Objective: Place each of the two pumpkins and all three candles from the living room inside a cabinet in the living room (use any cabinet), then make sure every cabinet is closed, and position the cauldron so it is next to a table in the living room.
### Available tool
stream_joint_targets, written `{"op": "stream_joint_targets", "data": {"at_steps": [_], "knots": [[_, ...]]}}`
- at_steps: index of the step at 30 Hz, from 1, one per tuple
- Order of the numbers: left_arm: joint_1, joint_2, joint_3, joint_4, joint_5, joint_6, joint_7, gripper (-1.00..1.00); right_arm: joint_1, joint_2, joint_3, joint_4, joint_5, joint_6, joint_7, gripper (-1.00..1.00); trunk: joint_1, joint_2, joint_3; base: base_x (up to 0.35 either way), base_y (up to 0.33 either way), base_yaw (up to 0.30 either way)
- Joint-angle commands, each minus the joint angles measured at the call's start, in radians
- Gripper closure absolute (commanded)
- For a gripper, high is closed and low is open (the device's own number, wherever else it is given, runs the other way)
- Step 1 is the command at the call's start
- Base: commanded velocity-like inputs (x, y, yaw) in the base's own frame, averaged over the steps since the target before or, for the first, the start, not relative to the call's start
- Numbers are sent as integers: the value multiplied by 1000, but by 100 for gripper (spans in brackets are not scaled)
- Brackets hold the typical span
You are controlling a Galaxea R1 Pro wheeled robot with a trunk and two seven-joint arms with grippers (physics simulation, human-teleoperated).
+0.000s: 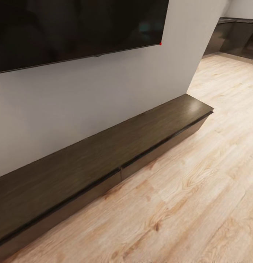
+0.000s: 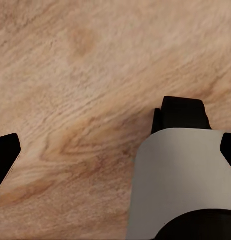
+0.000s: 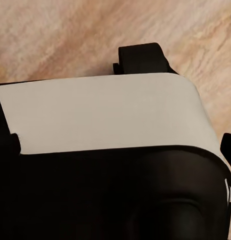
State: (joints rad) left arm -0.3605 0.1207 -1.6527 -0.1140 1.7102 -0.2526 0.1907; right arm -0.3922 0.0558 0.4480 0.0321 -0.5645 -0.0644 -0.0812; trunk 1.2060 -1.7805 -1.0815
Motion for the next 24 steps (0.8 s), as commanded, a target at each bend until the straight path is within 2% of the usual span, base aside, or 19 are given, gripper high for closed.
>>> {"op": "stream_joint_targets", "data": {"at_steps": [1,7,24], "knots": [[0,2,0,1,-1,0,0,-100,0,1,0,0,0,0,0,-100,0,0,-1,0,0,-144],[0,1,0,-1,2,1,0,-100,0,-5,0,-1,0,0,5,-100,0,0,-10,0,0,-144],[0,-1,2,-9,6,3,3,-100,0,0,1,0,3,-11,0,-100,0,0,-34,0,0,-149]]}}
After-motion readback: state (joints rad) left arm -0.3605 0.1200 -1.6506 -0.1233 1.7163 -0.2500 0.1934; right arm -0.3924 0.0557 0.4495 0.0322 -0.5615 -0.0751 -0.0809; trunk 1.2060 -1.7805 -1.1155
